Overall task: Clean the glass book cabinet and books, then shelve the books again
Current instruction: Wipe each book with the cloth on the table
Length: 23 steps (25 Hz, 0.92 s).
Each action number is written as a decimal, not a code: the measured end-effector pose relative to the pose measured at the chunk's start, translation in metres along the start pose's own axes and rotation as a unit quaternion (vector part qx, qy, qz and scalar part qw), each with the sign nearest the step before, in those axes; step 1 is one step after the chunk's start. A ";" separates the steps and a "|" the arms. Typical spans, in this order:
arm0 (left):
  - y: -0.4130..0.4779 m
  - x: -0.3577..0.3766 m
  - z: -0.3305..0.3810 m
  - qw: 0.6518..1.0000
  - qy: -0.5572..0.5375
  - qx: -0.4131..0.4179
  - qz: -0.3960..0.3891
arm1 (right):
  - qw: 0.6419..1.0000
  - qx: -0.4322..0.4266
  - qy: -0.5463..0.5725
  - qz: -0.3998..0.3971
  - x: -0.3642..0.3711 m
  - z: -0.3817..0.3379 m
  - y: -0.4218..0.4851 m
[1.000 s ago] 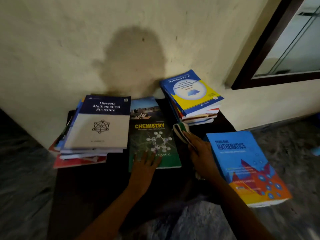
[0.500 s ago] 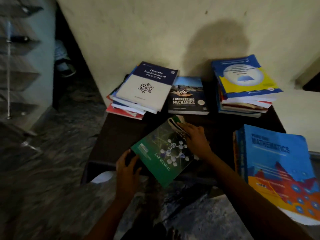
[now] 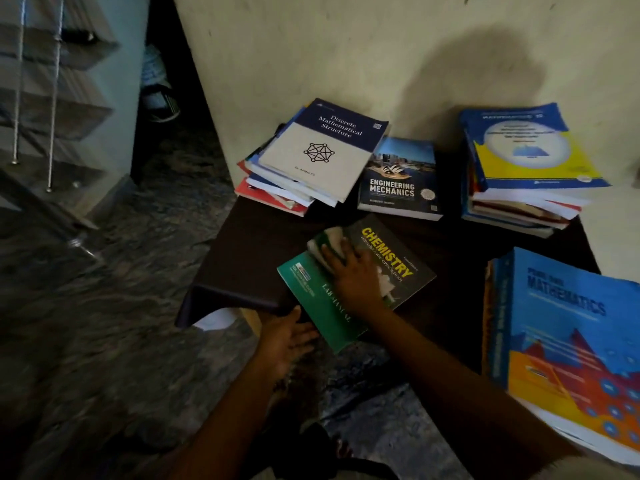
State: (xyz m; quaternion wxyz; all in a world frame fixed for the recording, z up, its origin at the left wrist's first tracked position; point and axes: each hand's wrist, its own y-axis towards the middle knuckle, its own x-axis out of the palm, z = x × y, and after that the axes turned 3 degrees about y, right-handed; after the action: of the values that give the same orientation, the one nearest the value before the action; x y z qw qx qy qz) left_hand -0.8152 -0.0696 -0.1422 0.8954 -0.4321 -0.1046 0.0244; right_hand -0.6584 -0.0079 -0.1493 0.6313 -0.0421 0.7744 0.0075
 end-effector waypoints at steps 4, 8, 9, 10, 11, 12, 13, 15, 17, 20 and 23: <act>-0.008 0.003 -0.002 0.997 -0.076 -0.016 -0.024 | 0.991 -0.091 0.075 -0.061 0.019 -0.044 -0.033; -0.008 0.004 0.000 0.996 -0.079 -0.027 -0.030 | 0.996 -0.043 0.052 0.057 -0.010 0.011 -0.037; -0.007 0.004 -0.001 0.997 -0.068 -0.025 -0.032 | 0.995 0.037 0.040 0.079 -0.016 0.039 -0.037; -0.006 0.004 -0.002 0.998 -0.055 -0.018 -0.033 | 0.988 0.118 0.024 0.095 -0.023 0.066 -0.043; -0.006 0.005 -0.004 0.998 -0.044 -0.009 -0.034 | 0.979 0.181 0.011 0.087 -0.027 0.083 -0.052; -0.005 0.005 -0.005 0.999 -0.037 -0.001 -0.035 | 0.975 0.215 0.004 0.061 -0.029 0.088 -0.061; -0.004 0.007 -0.007 0.999 -0.032 0.004 -0.036 | 0.976 0.215 -0.008 0.033 -0.022 0.083 -0.067; -0.004 0.010 -0.006 0.999 -0.026 0.012 -0.028 | 0.984 0.175 -0.013 0.038 -0.009 0.055 -0.080; -0.001 0.012 -0.003 0.999 -0.025 0.021 -0.015 | 0.989 0.110 0.010 0.099 0.006 0.017 -0.096; 0.000 0.011 -0.003 0.999 -0.033 0.004 -0.006 | 0.994 0.022 0.086 0.067 0.023 -0.029 -0.122; -0.005 0.019 -0.001 0.998 -0.062 -0.008 0.013 | 0.993 -0.014 0.112 0.045 0.015 -0.031 -0.131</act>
State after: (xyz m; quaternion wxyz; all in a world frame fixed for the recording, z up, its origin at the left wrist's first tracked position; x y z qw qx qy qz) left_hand -0.7971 -0.0707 -0.1358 0.8834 -0.4379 -0.1546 0.0626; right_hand -0.6821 -0.1416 -0.1523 0.5388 -0.0167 0.8412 0.0414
